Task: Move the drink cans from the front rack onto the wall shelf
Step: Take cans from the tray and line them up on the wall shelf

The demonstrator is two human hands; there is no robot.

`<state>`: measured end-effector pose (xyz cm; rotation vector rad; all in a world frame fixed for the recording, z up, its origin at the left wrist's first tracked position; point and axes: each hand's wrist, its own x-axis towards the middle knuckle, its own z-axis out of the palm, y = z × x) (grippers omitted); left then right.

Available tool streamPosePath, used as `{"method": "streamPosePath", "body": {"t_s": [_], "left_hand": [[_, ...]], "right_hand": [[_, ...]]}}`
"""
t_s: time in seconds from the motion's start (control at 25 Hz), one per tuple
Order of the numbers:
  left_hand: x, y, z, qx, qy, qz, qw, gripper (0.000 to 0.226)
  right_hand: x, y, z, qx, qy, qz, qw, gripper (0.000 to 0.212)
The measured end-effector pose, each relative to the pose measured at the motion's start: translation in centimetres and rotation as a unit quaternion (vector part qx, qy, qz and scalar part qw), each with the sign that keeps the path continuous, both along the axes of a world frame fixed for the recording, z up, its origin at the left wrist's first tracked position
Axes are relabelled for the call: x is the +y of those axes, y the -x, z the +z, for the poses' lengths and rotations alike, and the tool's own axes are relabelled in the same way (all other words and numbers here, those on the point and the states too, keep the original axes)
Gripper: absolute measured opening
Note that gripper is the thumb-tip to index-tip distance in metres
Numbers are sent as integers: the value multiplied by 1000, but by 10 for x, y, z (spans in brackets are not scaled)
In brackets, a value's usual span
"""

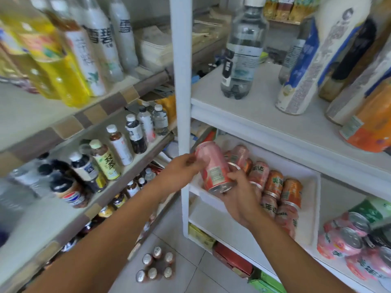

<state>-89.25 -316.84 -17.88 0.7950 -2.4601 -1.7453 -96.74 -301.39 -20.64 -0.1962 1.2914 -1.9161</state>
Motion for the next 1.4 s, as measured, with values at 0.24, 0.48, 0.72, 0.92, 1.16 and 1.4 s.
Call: {"method": "streamPosePath", "body": {"t_s": [0.24, 0.48, 0.72, 0.92, 1.16, 1.4], "left_hand": [[-35, -82, 29, 191, -168, 189, 948, 56], [-63, -159, 66, 264, -45, 332, 905, 41], [-96, -272, 104, 243, 41, 365, 898, 54], [-110, -379, 123, 279, 78, 403, 868, 45], [-117, -504, 130, 289, 135, 431, 844, 50], [-119, -617, 133, 306, 152, 445, 828, 41]], "right_hand": [[-75, -49, 31, 104, 11, 183, 978, 39], [-137, -131, 69, 461, -50, 214, 860, 76], [-192, -213, 102, 463, 28, 239, 853, 54], [-224, -299, 121, 448, 97, 330, 825, 52], [-254, -415, 137, 454, 111, 370, 803, 63], [-268, -534, 144, 473, 115, 365, 794, 57]]}}
